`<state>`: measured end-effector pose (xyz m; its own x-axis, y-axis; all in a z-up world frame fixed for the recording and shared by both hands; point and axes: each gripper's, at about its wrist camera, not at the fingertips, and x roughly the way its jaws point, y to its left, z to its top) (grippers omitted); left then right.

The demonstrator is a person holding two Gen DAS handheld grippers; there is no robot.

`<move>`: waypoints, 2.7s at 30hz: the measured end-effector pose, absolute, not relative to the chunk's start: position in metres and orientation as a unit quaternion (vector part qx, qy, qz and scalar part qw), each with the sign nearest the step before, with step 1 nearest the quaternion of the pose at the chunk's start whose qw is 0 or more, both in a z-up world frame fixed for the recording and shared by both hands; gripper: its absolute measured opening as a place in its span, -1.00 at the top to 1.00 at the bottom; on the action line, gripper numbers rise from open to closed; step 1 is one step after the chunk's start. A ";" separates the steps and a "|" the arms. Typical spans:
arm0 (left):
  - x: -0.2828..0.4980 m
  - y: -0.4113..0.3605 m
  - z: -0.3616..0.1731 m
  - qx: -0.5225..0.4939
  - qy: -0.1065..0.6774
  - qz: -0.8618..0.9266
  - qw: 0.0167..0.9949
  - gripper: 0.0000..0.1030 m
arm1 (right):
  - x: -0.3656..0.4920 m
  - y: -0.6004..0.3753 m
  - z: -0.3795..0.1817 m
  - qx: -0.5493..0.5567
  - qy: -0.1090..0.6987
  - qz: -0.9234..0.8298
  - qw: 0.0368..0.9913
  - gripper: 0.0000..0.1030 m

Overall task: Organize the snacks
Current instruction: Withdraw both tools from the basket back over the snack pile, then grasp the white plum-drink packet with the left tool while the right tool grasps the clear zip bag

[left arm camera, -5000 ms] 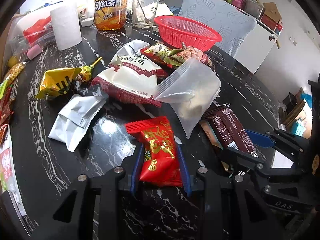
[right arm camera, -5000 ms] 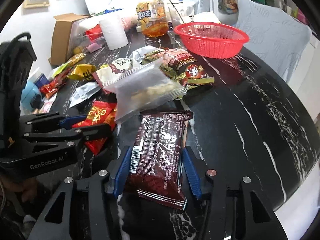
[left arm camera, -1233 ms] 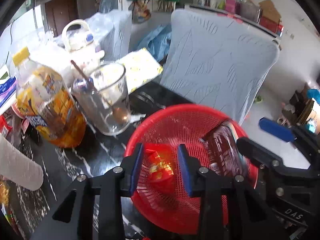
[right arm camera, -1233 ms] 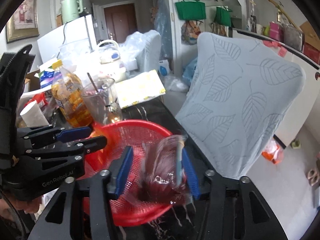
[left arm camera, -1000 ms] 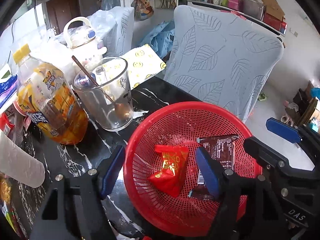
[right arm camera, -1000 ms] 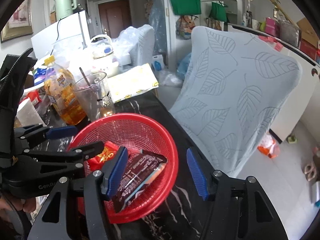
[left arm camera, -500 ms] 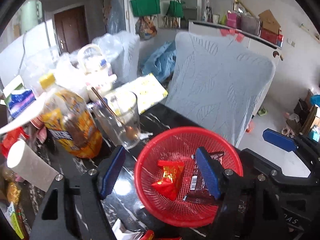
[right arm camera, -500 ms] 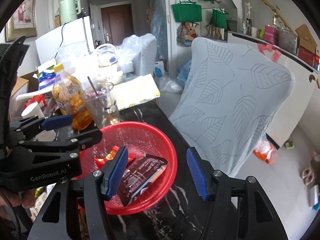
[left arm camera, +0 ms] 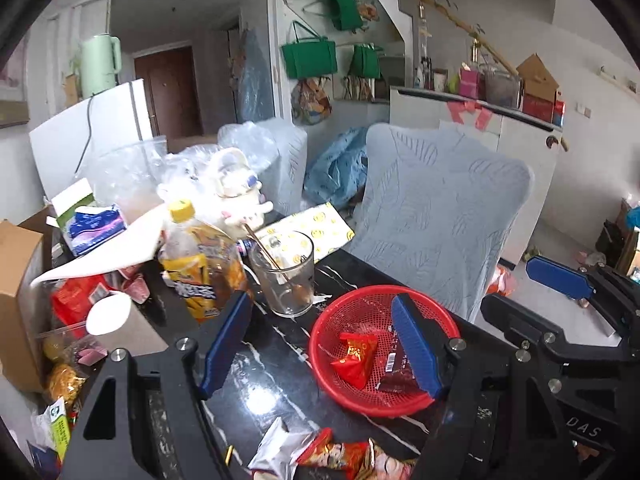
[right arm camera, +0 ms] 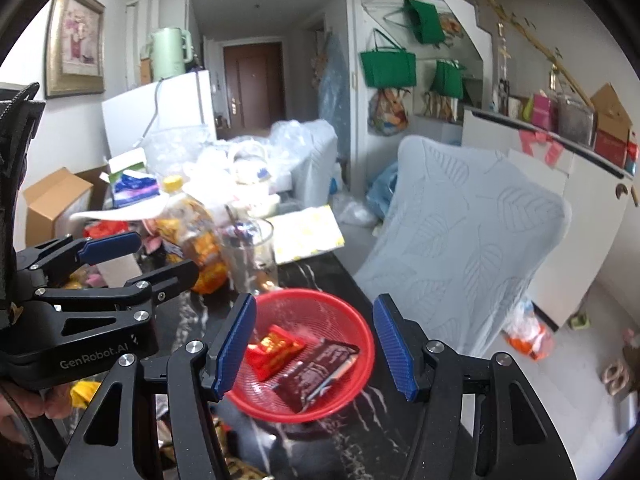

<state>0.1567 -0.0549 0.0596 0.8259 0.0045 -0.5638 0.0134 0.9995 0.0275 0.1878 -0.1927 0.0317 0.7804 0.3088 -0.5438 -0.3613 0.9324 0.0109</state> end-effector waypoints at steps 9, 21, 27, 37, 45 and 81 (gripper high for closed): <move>0.107 -0.032 0.073 0.017 0.281 0.019 0.959 -0.40 | 0.145 -0.182 0.050 -0.057 0.250 0.178 0.950 -0.72; 0.052 -0.002 0.069 -0.015 0.296 0.015 0.955 -0.40 | 0.086 -0.153 0.055 -0.069 0.238 0.190 0.950 -0.96; 0.029 0.004 0.058 -0.016 0.305 0.005 0.952 -0.40 | 0.071 -0.148 0.046 -0.067 0.249 0.197 0.946 -0.96; 0.006 -0.003 0.036 0.008 0.319 0.008 0.948 -0.40 | 0.056 -0.144 0.011 -0.053 0.290 0.221 0.930 -0.96; -0.002 -0.009 0.019 0.017 0.340 0.007 0.940 -0.40 | 0.047 -0.147 -0.011 -0.047 0.318 0.243 0.915 -0.96; -0.006 0.032 -0.070 -0.048 0.431 0.051 0.900 -0.40 | 0.057 -0.112 -0.109 -0.109 0.428 0.340 0.830 -0.96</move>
